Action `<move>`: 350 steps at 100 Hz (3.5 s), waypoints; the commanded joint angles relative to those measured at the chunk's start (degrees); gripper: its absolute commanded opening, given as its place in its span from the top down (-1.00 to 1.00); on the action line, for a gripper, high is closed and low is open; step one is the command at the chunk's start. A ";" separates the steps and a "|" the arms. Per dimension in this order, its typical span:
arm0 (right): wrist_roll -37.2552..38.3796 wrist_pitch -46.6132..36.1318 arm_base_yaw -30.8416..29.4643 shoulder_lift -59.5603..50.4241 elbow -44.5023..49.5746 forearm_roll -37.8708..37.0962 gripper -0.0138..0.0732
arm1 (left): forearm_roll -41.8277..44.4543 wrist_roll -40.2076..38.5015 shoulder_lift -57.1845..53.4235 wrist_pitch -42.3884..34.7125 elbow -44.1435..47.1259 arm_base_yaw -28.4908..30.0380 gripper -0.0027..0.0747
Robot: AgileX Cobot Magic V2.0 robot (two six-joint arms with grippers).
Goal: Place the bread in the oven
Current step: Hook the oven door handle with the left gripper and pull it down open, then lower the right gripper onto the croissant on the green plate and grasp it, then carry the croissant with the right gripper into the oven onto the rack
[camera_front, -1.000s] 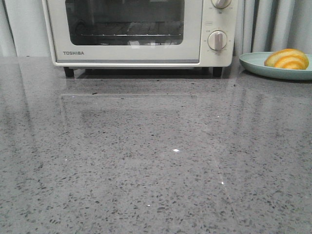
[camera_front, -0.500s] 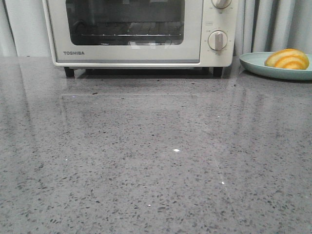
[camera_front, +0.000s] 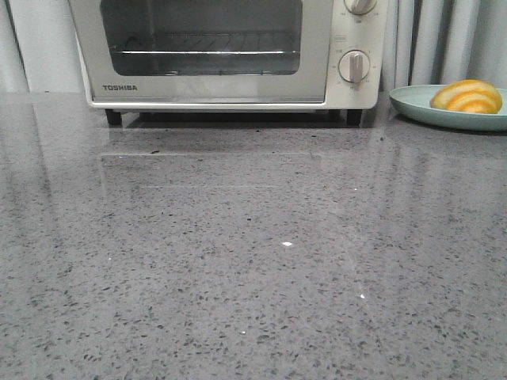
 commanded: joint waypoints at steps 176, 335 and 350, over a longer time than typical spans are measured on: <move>11.78 28.68 -0.56 92.66 -80.94 -19.52 -0.06 | -4.72 -0.36 -46.58 16.88 17.46 -0.80 0.99; -17.96 9.42 35.18 79.44 -77.92 -13.43 0.84 | -2.94 -0.14 -52.53 17.58 17.46 -0.80 0.99; -17.96 6.72 34.23 83.84 -80.18 -17.16 0.84 | -2.94 -0.14 -53.93 17.58 17.46 -0.80 0.99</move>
